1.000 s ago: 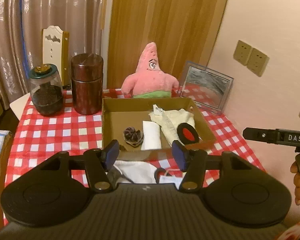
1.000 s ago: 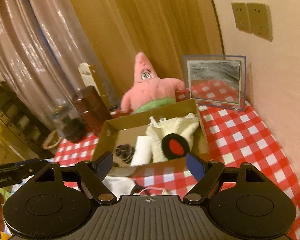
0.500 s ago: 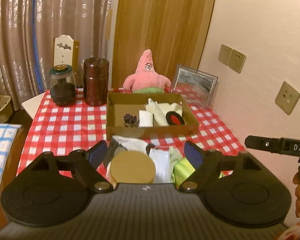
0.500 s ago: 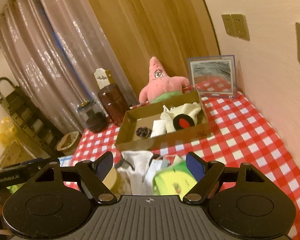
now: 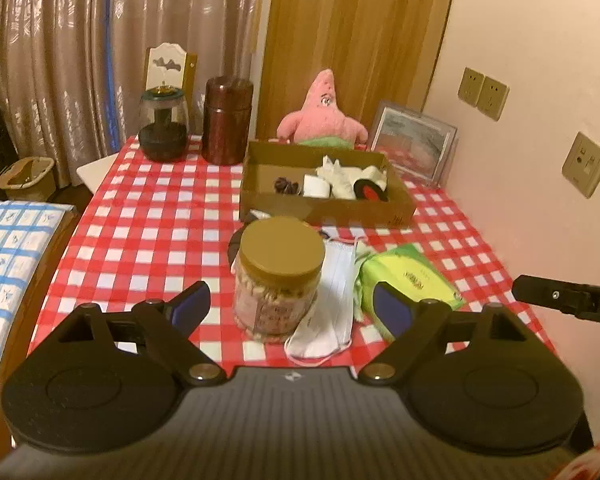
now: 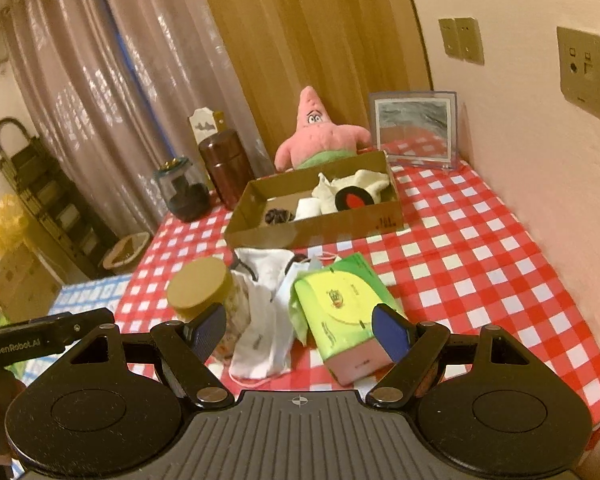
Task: Organize soft objects
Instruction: 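Reach the right tool to the white face mask and grasp it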
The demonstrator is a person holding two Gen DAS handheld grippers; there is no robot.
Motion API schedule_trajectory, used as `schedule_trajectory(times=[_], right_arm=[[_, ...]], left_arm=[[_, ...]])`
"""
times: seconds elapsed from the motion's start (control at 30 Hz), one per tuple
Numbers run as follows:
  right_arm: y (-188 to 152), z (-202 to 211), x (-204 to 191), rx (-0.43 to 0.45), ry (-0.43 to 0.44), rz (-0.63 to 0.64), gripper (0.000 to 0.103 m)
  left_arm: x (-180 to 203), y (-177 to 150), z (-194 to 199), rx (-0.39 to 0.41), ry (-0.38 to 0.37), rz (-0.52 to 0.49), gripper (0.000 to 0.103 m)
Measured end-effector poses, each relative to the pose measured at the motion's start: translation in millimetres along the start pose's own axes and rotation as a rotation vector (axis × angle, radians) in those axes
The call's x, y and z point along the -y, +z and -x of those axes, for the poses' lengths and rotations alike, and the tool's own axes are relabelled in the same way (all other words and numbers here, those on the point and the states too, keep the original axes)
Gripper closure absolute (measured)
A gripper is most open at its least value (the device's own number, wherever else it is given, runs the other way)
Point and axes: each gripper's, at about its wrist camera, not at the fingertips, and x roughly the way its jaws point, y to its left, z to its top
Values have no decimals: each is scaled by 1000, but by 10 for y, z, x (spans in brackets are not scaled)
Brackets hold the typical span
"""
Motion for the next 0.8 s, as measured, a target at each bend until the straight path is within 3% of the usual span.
schedule_trajectory(times=[0.57,0.8], right_arm=[[-265,-151,-84,-31,-16,88,23],[-321,-307,-150,-53,-12,119,24]], left_arm=[[-49,-194,-53,25,49,-43,16],[-94,-222,-185,-5,61,-55,16]])
